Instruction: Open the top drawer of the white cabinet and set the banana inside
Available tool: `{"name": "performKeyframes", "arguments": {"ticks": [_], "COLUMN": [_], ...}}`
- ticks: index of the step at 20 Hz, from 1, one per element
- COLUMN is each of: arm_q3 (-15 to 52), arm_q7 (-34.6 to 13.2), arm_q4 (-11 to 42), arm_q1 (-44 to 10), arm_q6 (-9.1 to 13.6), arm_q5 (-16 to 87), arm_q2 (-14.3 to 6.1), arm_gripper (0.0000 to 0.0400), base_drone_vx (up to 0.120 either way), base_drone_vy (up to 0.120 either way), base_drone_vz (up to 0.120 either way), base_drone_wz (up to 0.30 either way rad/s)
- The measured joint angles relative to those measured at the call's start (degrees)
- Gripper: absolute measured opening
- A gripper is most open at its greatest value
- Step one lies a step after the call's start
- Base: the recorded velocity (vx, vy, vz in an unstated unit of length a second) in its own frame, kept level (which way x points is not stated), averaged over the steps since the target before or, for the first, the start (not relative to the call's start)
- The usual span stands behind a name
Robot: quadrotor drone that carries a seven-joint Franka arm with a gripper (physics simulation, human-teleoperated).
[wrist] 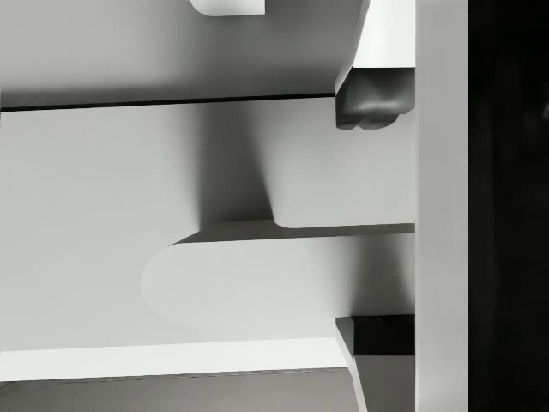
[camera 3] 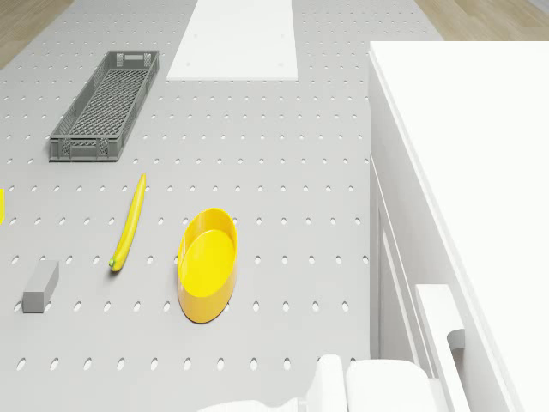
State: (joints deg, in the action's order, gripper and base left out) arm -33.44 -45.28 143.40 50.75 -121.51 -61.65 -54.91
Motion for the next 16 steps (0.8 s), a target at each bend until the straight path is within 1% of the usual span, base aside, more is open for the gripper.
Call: {"name": "performKeyframes", "arguments": {"ticks": [2, 4, 5, 8, 9, 12, 15, 16], "arm_q3": [-0.87, -2.02, -2.34, -3.52, -4.49, -5.42, -6.71, -6.56], "arm_q7": [0.87, 4.79, 4.77, 3.16, 6.89, 5.62, 3.60, -2.53], "arm_q4": [0.26, 0.76, 0.72, 0.52, 1.02, 0.43, -0.25, -1.57], "arm_q1": [-0.11, -0.73, -1.12, -2.11, -2.61, -4.13, -5.19, -5.08], "arm_q6": [0.46, 1.43, 2.02, 3.71, 4.50, 6.78, 8.83, 9.40], "arm_q5": [0.16, -0.47, -0.36, 1.12, 0.67, 1.73, 3.65, 7.34], "arm_q2": [-0.30, -0.03, -0.24, -1.05, -0.41, -1.03, -1.78, -3.66], "arm_gripper": [0.0222, 0.0184, 0.0166, 0.0165, 0.0151, 0.0127, 0.0140, 0.0250], "base_drone_vx": [0.000, 0.000, 0.000, 0.000, 0.000, 0.000, 0.000, 0.000], "base_drone_vy": [0.000, 0.000, 0.000, 0.000, 0.000, 0.000, 0.000, 0.000], "base_drone_vz": [0.000, 0.000, 0.000, 0.000, 0.000, 0.000, 0.000, 0.000], "base_drone_wz": [0.000, 0.000, 0.000, 0.000, 0.000, 0.000, 0.000, 0.000]}}
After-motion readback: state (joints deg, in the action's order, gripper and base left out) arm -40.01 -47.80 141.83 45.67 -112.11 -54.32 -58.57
